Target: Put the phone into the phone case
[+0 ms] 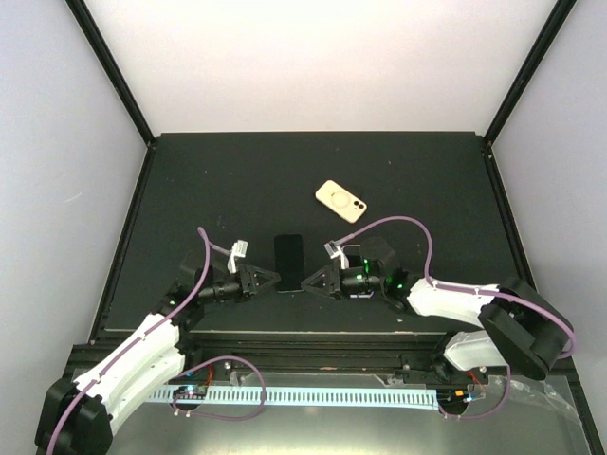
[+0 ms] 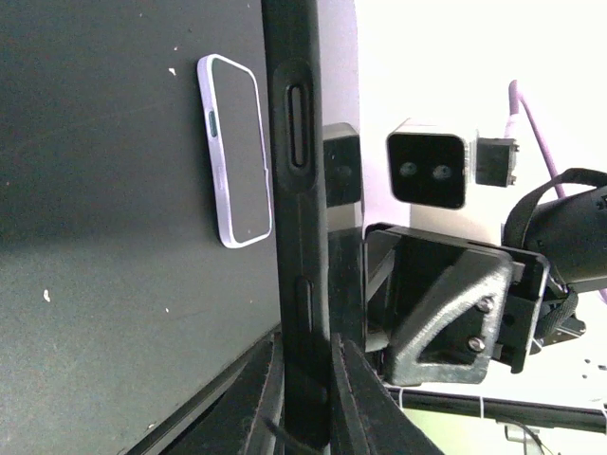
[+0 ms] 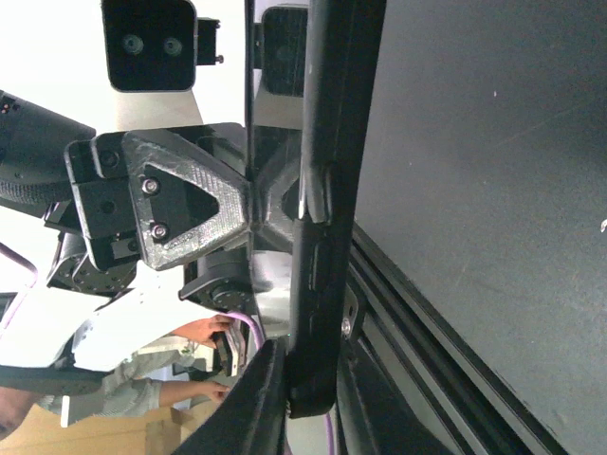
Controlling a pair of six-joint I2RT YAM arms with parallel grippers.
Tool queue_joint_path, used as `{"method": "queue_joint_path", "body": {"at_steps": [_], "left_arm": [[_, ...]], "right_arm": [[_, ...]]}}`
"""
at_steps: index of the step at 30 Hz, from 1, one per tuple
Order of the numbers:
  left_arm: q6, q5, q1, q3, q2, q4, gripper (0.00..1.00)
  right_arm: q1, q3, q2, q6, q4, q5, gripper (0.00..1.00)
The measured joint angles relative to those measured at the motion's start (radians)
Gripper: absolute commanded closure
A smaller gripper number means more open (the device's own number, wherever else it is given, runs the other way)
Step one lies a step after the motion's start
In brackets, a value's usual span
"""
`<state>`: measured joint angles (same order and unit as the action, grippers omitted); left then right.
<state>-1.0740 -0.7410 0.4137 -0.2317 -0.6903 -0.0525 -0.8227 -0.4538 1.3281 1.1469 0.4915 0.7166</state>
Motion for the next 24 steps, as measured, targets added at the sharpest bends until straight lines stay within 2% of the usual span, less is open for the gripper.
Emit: {"method": "queue_joint_path", "body": {"at_steps": [3, 12, 17, 24], "left_arm": [[0.000, -0.013, 0.000, 0.000, -0.006, -0.009, 0.98], [0.004, -0.079, 0.000, 0.001, -0.005, -0.027, 0.99], [0.004, -0.119, 0.000, 0.007, -0.003, -0.053, 0.98], [0.004, -0.143, 0.000, 0.014, -0.003, -0.068, 0.98]], "right_arm": [[0.000, -0.011, -0.023, -0.025, -0.036, -0.002, 0.48], [0.076, -0.047, -0.070, -0.056, -0.082, -0.037, 0.34], [0.119, -0.080, -0.029, -0.060, -0.088, -0.045, 0.35], [0.138, -0.151, 0.055, -0.051, -0.076, -0.038, 0.53]]}}
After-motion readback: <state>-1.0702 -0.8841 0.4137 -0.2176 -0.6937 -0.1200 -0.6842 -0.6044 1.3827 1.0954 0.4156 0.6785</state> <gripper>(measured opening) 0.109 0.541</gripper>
